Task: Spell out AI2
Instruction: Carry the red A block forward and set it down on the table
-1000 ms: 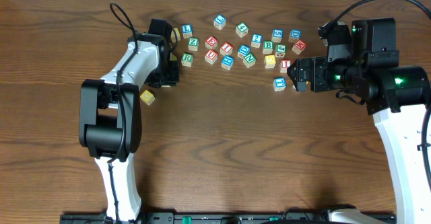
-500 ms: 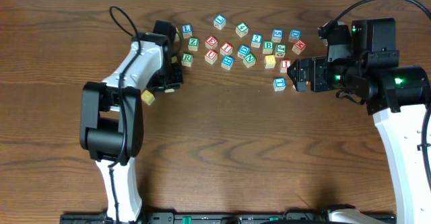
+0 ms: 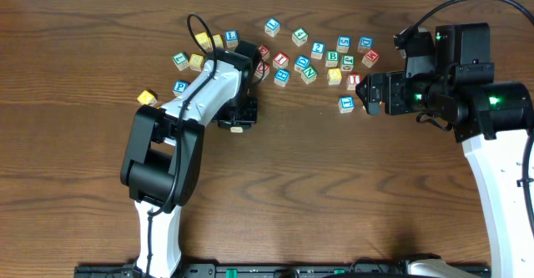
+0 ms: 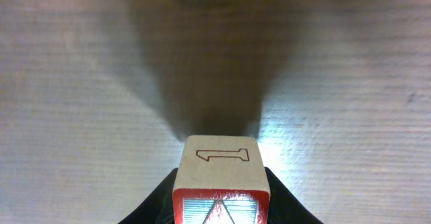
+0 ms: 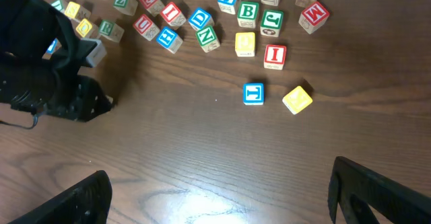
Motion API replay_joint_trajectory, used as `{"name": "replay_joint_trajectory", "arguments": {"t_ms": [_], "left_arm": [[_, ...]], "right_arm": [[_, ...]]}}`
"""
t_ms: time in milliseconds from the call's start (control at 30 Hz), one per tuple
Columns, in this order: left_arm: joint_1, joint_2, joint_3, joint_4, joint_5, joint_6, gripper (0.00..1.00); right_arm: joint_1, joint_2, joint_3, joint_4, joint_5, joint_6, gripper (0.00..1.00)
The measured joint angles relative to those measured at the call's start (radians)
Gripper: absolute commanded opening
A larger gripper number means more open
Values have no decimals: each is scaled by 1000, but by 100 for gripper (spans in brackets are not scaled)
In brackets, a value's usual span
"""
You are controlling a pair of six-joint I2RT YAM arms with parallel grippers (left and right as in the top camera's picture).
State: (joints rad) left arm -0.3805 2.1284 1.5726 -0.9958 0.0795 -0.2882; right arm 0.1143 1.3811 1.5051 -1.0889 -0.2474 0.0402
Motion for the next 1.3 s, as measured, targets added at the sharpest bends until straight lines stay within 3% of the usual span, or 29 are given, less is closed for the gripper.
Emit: {"name": "replay_joint_trajectory", "arguments": {"t_ms": [800, 1167, 1300], "left_arm": [[-1, -3, -52, 197, 0, 50, 32], [0, -3, -57, 209, 0, 53, 62], [0, -3, -57, 188, -1, 56, 64]], "right_arm": [[0, 0, 0, 0, 5, 0, 99], [0, 0, 0, 1, 6, 0, 99], [0, 0, 0, 1, 8, 0, 99]]}}
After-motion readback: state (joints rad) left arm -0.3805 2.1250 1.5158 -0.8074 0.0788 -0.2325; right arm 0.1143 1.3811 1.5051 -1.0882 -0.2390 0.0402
